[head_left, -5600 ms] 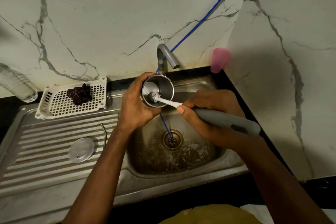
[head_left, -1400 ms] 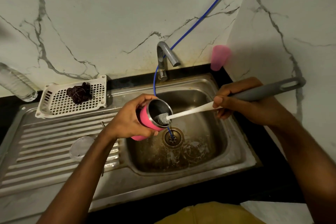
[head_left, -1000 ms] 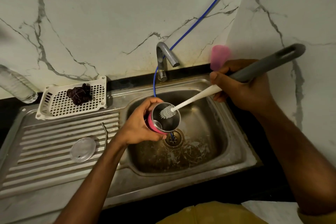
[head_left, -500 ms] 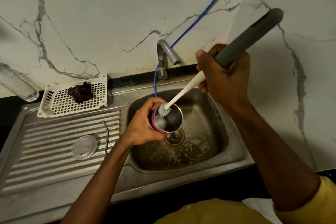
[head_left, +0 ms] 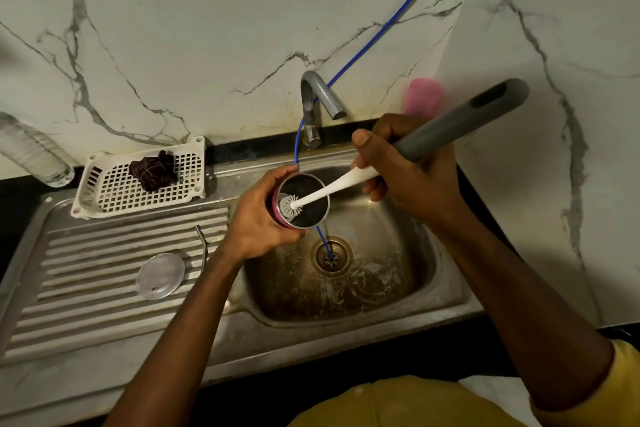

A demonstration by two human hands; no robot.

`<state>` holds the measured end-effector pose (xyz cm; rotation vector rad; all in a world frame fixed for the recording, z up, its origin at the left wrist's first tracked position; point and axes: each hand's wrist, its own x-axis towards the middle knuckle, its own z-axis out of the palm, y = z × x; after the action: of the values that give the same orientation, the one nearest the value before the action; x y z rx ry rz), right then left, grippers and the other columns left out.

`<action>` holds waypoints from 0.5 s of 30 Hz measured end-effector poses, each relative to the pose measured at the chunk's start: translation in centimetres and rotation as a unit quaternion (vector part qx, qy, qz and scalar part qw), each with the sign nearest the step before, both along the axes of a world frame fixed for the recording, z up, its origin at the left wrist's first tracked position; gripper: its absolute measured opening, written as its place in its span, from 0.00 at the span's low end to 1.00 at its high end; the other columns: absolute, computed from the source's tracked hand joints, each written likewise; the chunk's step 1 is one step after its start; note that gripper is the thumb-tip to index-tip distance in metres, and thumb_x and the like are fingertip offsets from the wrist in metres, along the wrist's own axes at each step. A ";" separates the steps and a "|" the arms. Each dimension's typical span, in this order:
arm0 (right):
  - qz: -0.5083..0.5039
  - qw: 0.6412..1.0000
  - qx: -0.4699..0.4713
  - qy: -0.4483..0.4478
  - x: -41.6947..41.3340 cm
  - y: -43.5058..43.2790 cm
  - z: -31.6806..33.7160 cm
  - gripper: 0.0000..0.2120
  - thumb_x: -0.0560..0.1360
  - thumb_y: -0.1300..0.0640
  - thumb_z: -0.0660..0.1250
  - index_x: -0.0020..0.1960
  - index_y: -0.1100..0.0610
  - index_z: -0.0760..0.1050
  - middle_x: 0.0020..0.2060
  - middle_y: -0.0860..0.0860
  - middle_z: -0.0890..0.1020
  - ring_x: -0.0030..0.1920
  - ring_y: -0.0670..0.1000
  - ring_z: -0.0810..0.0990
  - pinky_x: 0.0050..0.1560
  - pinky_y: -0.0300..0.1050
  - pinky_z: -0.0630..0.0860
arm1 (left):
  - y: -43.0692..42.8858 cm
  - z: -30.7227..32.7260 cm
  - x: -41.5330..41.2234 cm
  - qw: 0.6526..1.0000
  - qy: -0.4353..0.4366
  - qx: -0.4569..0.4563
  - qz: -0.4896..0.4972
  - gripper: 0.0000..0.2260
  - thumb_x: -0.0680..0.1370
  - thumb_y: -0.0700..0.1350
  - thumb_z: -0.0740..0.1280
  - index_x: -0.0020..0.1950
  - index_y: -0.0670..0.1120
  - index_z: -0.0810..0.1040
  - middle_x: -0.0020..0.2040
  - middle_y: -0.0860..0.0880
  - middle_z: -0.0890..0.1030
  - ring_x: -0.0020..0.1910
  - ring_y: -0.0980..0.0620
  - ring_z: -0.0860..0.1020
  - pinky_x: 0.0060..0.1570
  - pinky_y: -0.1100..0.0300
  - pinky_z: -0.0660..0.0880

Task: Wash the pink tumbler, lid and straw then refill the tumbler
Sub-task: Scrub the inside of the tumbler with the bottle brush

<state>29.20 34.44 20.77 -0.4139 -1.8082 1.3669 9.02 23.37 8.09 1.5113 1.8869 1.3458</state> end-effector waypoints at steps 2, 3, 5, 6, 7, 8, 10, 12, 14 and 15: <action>0.021 0.999 0.036 -0.030 0.2 0.5 -0.1 0.14 0.76 0.50 0.68 0.35 0.56 0.77 0.32 0.58 0.82 0.26 0.50 0.81 0.24 0.42 0.78 | 0.0 0.2 -0.8 1.000 0.021 0.001 0.007 0.42 0.58 0.43 0.83 0.71 0.51 0.74 0.65 0.52 0.79 0.65 0.52 0.77 0.67 0.51 0.75; 0.035 0.997 0.059 -0.043 0.3 0.8 -0.1 0.15 0.76 0.51 0.68 0.35 0.59 0.77 0.32 0.60 0.82 0.26 0.51 0.82 0.24 0.46 0.79 | 0.0 0.2 -1.1 1.000 0.026 0.005 0.012 0.41 0.58 0.43 0.83 0.70 0.50 0.74 0.65 0.52 0.80 0.65 0.52 0.77 0.67 0.50 0.75; 0.068 0.988 0.119 -0.065 0.7 1.3 0.1 0.16 0.78 0.54 0.68 0.35 0.63 0.78 0.29 0.58 0.81 0.27 0.53 0.82 0.26 0.53 0.78 | -0.1 0.4 -1.7 0.999 0.040 0.005 0.020 0.40 0.58 0.43 0.82 0.70 0.50 0.74 0.65 0.52 0.79 0.65 0.52 0.77 0.67 0.50 0.74; 0.084 0.982 0.153 -0.076 0.9 1.5 0.2 0.16 0.78 0.56 0.68 0.35 0.63 0.78 0.28 0.56 0.81 0.27 0.52 0.81 0.27 0.53 0.77 | -0.2 0.5 -1.9 0.999 0.050 0.003 0.021 0.40 0.58 0.44 0.82 0.70 0.49 0.74 0.65 0.52 0.79 0.66 0.51 0.77 0.67 0.48 0.74; 0.098 0.974 0.186 -0.085 1.3 1.6 0.3 0.15 0.79 0.58 0.69 0.35 0.63 0.78 0.28 0.53 0.81 0.27 0.51 0.81 0.28 0.53 0.77 | -0.2 0.4 -2.0 0.998 0.060 0.002 0.022 0.40 0.59 0.44 0.82 0.71 0.49 0.74 0.65 0.51 0.79 0.66 0.51 0.77 0.67 0.47 0.74; 0.108 0.966 0.214 -0.094 1.6 1.8 0.3 0.15 0.79 0.59 0.69 0.34 0.62 0.78 0.28 0.51 0.81 0.28 0.50 0.81 0.29 0.52 0.76 | -0.3 0.3 -2.1 0.997 0.067 0.001 0.024 0.40 0.59 0.45 0.82 0.71 0.49 0.74 0.65 0.51 0.79 0.66 0.50 0.76 0.67 0.45 0.74; 0.114 0.952 0.259 -0.115 2.2 2.2 0.1 0.15 0.79 0.58 0.69 0.34 0.60 0.78 0.30 0.49 0.80 0.30 0.48 0.80 0.31 0.51 0.76 | -0.3 0.2 -2.1 0.997 0.073 -0.001 0.023 0.40 0.59 0.49 0.81 0.71 0.49 0.74 0.66 0.51 0.79 0.66 0.50 0.76 0.66 0.43 0.74; 0.107 0.942 0.290 -0.134 2.8 2.6 -0.1 0.14 0.79 0.56 0.68 0.35 0.59 0.78 0.31 0.47 0.80 0.31 0.47 0.79 0.33 0.48 0.76 | -0.3 0.3 -2.0 0.997 0.076 -0.002 0.016 0.40 0.59 0.52 0.80 0.71 0.51 0.74 0.66 0.52 0.79 0.66 0.50 0.76 0.66 0.43 0.75; 0.110 0.937 0.304 -0.133 3.3 2.7 -0.2 0.13 0.79 0.56 0.69 0.36 0.59 0.78 0.32 0.48 0.80 0.31 0.46 0.78 0.34 0.44 0.76 | -0.1 0.3 -2.0 0.997 0.080 -0.003 0.016 0.40 0.59 0.51 0.81 0.70 0.52 0.74 0.65 0.53 0.79 0.66 0.50 0.76 0.65 0.43 0.75; 0.116 0.936 0.309 -0.125 3.5 2.7 -0.1 0.13 0.78 0.57 0.69 0.36 0.59 0.78 0.32 0.49 0.80 0.31 0.46 0.78 0.34 0.42 0.76 | 0.0 0.4 -2.1 0.997 0.081 -0.002 0.017 0.40 0.59 0.49 0.82 0.71 0.51 0.74 0.65 0.53 0.79 0.65 0.50 0.76 0.64 0.42 0.75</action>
<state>32.70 37.14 20.64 -0.0327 -2.4358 0.8379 6.93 23.36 8.47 1.6381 2.0198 1.2654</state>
